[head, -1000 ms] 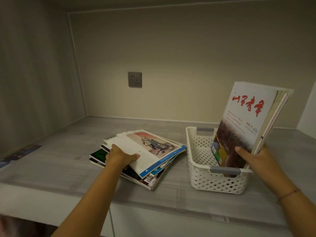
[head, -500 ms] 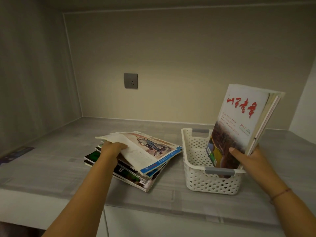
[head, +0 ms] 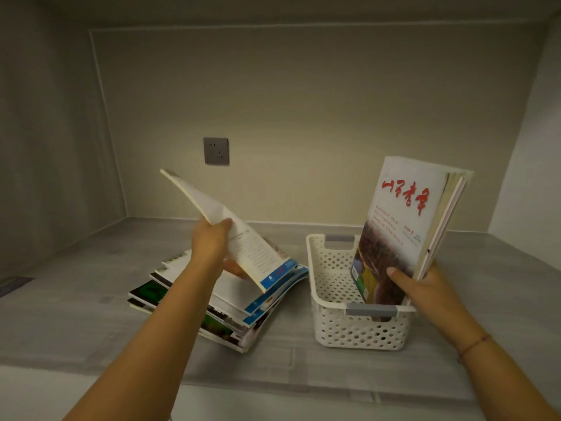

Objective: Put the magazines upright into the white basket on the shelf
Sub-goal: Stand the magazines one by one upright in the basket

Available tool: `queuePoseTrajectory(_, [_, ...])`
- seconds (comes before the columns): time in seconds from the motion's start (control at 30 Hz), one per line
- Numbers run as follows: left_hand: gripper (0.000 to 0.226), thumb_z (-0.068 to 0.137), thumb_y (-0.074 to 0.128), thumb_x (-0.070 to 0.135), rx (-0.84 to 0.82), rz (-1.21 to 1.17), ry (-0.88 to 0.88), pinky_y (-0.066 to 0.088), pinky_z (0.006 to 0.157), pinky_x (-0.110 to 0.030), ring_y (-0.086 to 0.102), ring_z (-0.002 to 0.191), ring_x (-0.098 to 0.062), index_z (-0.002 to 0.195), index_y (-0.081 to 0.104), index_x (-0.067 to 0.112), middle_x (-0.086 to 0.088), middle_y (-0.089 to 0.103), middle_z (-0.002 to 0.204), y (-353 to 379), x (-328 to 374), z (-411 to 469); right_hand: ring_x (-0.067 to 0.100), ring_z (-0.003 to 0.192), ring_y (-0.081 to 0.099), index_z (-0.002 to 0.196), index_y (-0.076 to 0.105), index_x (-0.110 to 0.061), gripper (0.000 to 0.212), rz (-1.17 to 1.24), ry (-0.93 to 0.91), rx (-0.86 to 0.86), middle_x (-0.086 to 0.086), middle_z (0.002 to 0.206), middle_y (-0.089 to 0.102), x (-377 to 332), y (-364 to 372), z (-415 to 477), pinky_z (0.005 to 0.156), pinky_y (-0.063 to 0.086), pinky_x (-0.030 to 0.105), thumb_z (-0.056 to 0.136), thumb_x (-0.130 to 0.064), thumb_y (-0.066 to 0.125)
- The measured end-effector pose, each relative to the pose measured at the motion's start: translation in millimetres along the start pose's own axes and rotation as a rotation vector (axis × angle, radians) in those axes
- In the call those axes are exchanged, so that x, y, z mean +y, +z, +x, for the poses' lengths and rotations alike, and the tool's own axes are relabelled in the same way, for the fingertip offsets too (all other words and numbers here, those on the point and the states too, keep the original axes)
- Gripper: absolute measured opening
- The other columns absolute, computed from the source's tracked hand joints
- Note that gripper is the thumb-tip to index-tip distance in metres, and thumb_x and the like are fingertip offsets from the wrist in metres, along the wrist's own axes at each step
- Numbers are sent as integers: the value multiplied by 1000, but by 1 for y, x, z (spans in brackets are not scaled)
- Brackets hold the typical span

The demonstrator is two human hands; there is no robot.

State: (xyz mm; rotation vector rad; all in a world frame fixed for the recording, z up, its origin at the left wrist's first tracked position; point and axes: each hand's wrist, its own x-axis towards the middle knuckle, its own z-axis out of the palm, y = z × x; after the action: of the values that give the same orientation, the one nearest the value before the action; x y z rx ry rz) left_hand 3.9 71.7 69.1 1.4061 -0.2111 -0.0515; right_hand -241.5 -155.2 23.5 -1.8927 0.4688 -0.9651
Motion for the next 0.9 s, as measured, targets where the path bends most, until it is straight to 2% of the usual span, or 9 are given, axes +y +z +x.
queuePoseTrajectory(0.03, [28, 94, 53, 18, 6, 18, 108, 54, 74, -40, 63, 87, -20, 121, 50, 18, -3, 63, 102, 9, 10, -8, 13, 110, 46, 141, 33, -17, 62, 6, 1, -1, 4, 135, 48, 0, 0, 0, 83, 42, 22, 85, -11, 61])
queuePoseTrajectory(0.17, [12, 96, 50, 26, -15, 52, 446, 53, 59, -24, 63, 80, -7, 107, 50, 29, 9, 61, 89, 47, 43, -39, 13, 112, 46, 140, 31, -21, 63, -5, 14, -17, 4, 137, 47, 4, -1, 2, 89, 43, 29, 85, -17, 62])
queuePoseTrajectory(0.27, [11, 97, 48, 29, -78, 111, 573, 57, 59, -26, 65, 79, -9, 107, 52, 25, 6, 63, 87, 79, 49, -59, 13, 113, 45, 141, 30, -23, 65, 1, 17, -30, 2, 137, 46, 6, -1, 2, 91, 44, 32, 84, -19, 62])
queuePoseTrajectory(0.37, [27, 98, 46, 27, -166, 181, 634, 57, 68, -38, 65, 82, -19, 121, 53, 15, -2, 64, 92, 111, 37, -81, 12, 113, 47, 140, 30, -25, 66, 16, 8, -39, 0, 136, 47, 6, -2, 2, 91, 43, 29, 84, -19, 64])
queuePoseTrajectory(0.43, [32, 99, 45, 27, -197, 245, 670, 54, 64, -32, 64, 80, -21, 128, 51, 14, 2, 63, 88, 127, 22, -94, 12, 116, 47, 140, 30, -26, 66, 22, -11, -59, -1, 136, 47, 5, -4, 2, 94, 42, 29, 83, -23, 64])
queuePoseTrajectory(0.5, [34, 98, 44, 27, -224, 303, 689, 51, 61, -28, 65, 80, -22, 130, 50, 17, 1, 64, 86, 137, 5, -105, 11, 122, 45, 141, 28, -27, 71, 27, -42, -100, -5, 137, 46, 2, -6, 1, 99, 41, 30, 80, -36, 63])
queuePoseTrajectory(0.63, [41, 97, 45, 29, -374, 428, 663, 45, 68, -27, 64, 92, -24, 138, 40, 26, -5, 68, 107, 147, -22, -119, 1, 127, 41, 144, 25, -27, 79, 27, -101, -170, -9, 142, 42, 0, -11, 1, 102, 39, 22, 77, -52, 59])
queuePoseTrajectory(0.77, [46, 97, 44, 38, -736, 436, 540, 41, 88, -25, 55, 117, -17, 142, 35, 32, 4, 57, 129, 143, -32, -124, -7, 125, 41, 143, 26, -28, 87, 15, -121, -185, -14, 140, 43, 0, -12, 1, 96, 37, 9, 72, -65, 58])
queuePoseTrajectory(0.9, [55, 95, 49, 40, -1170, 311, 365, 40, 107, -32, 46, 129, -6, 146, 28, 39, 14, 43, 145, 130, -27, -121, -3, 122, 46, 141, 29, -31, 86, 14, -124, -218, -15, 136, 49, -1, -14, 0, 96, 42, 16, 69, -65, 63])
